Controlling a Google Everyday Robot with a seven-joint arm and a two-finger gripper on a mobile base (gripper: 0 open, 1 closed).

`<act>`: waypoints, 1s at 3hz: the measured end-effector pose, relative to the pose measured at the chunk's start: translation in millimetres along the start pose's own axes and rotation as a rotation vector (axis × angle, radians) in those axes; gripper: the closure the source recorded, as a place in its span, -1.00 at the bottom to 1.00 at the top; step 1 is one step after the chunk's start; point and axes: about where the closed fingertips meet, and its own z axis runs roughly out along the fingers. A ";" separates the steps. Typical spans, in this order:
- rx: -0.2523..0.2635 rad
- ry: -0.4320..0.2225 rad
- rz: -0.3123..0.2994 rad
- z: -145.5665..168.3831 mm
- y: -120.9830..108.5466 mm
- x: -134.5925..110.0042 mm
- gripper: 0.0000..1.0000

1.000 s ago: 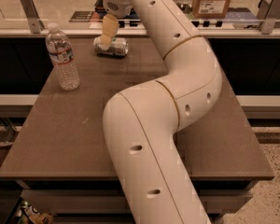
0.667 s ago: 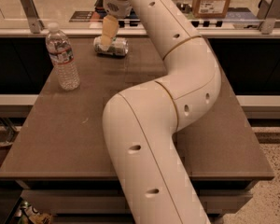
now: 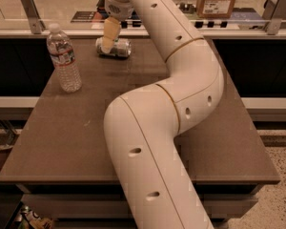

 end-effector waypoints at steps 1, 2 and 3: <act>-0.010 0.002 -0.002 6.1 1.5 -0.5 -1.00; -0.017 0.002 -0.001 10.6 2.1 -0.1 -1.00; -0.021 0.000 0.000 12.5 2.1 0.5 -1.00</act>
Offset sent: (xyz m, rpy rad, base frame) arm 0.0166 -0.0067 0.0083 -0.0249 0.0765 0.0052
